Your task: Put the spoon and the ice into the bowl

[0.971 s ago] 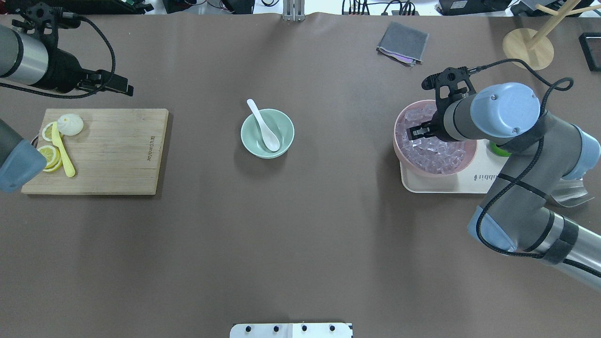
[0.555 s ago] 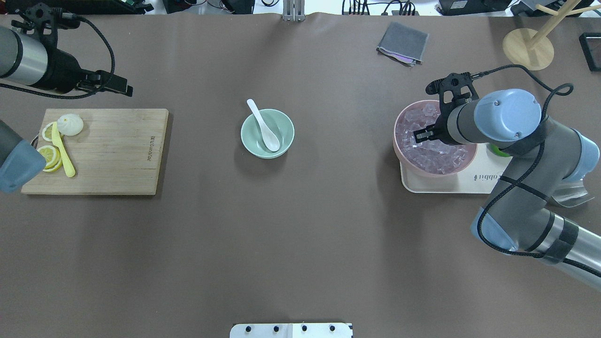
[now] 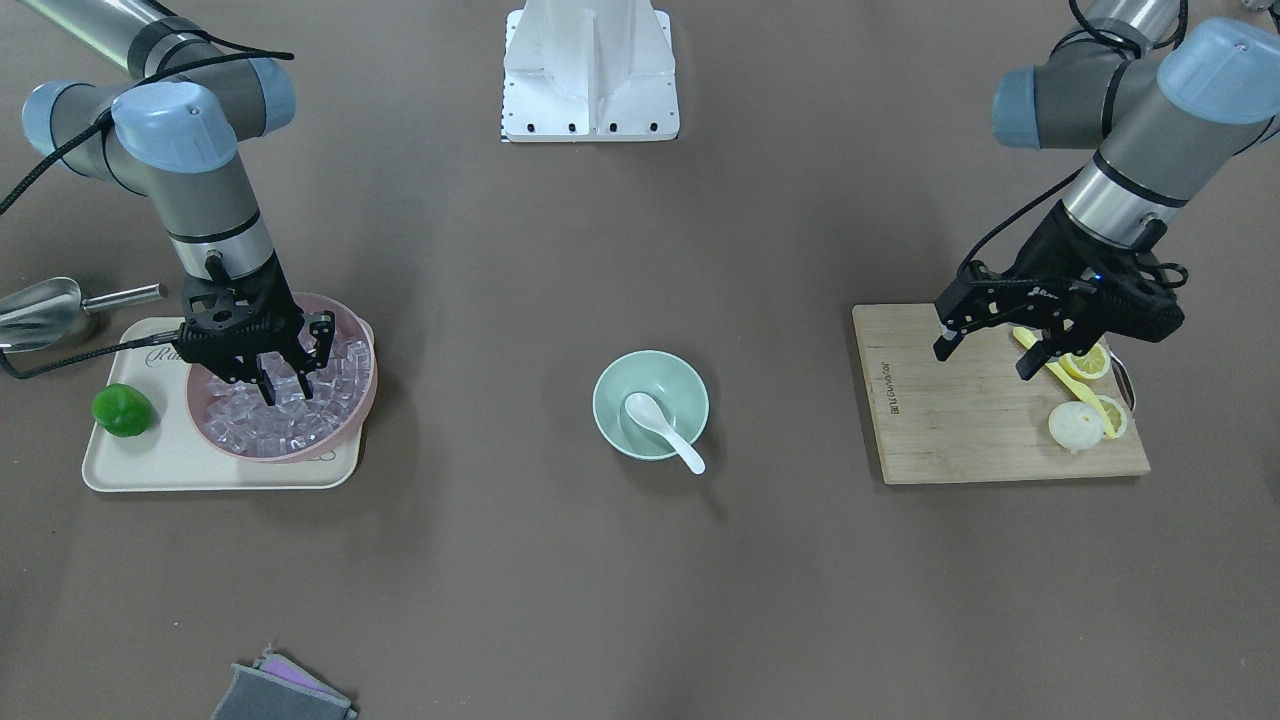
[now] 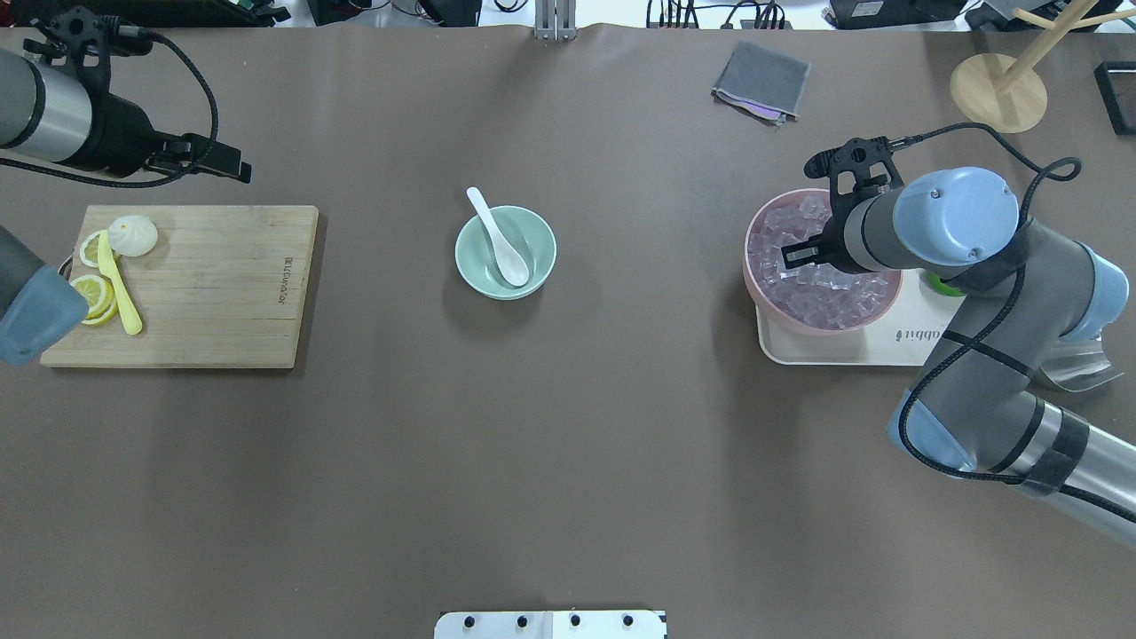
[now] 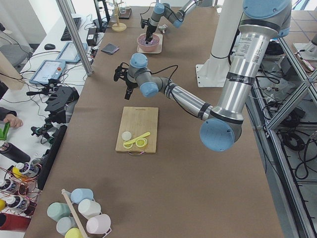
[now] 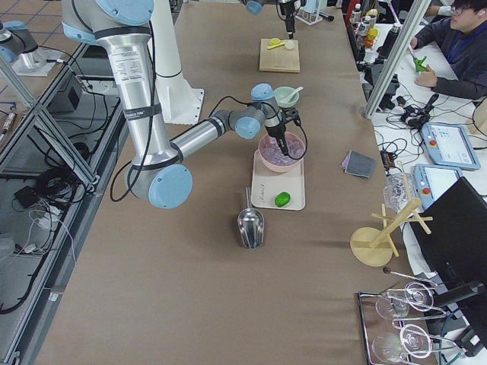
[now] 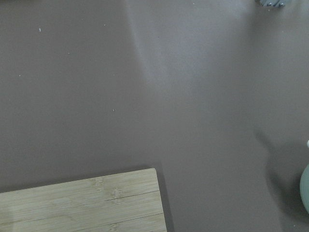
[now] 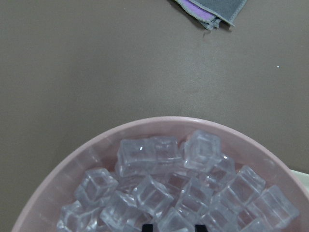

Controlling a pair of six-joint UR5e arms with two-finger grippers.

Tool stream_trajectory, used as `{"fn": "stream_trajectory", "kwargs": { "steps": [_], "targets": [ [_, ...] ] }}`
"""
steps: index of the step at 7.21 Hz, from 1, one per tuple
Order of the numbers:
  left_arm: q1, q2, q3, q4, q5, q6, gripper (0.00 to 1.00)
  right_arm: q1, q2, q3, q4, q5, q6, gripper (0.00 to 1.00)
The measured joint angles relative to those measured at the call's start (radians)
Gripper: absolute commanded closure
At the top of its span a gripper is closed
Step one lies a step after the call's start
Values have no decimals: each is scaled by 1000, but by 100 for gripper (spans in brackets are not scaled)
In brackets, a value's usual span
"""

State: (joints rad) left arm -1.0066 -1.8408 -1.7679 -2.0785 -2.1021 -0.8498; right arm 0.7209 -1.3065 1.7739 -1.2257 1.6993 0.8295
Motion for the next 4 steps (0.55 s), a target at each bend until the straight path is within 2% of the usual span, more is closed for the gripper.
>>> {"fn": "stream_trajectory", "kwargs": {
  "steps": [4],
  "targets": [
    [-3, -3, 7, 8, -3, 10, 1, 0, 52, 12, -10, 1, 130, 100]
  ]
}}
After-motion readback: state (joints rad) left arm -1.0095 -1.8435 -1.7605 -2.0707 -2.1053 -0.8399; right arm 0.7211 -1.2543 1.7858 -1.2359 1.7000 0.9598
